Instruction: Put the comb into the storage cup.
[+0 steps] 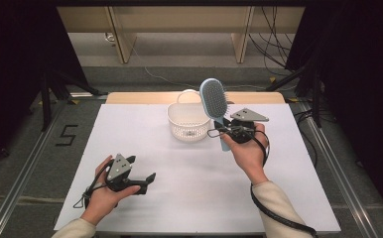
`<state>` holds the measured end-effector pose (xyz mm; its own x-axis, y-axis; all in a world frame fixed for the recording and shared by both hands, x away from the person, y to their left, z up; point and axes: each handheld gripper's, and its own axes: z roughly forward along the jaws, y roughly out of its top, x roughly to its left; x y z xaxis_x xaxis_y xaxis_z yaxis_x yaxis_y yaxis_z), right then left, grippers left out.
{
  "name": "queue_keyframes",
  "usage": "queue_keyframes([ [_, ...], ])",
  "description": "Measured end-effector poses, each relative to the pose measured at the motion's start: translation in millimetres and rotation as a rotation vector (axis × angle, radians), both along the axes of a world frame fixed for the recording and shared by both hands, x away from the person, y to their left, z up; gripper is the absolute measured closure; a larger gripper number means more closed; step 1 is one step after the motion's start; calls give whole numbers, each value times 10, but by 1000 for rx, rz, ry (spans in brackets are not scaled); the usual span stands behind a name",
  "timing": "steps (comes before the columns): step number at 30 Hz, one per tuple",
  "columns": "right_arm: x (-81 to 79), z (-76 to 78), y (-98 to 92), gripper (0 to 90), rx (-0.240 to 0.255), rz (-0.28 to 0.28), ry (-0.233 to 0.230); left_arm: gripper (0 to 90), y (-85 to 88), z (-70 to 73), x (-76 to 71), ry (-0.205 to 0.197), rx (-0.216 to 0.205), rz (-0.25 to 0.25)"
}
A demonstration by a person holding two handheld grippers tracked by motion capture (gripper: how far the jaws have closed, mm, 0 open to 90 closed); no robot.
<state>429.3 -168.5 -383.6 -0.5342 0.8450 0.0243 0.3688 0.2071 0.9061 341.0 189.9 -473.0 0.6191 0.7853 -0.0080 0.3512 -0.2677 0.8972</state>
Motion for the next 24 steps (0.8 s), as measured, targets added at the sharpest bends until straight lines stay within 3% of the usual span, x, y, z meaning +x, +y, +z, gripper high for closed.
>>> queue_keyframes([
  [24, 67, 27, 61, 706, -7, -1, -13, 61, 0, 0, 1, 0, -1, -1],
])
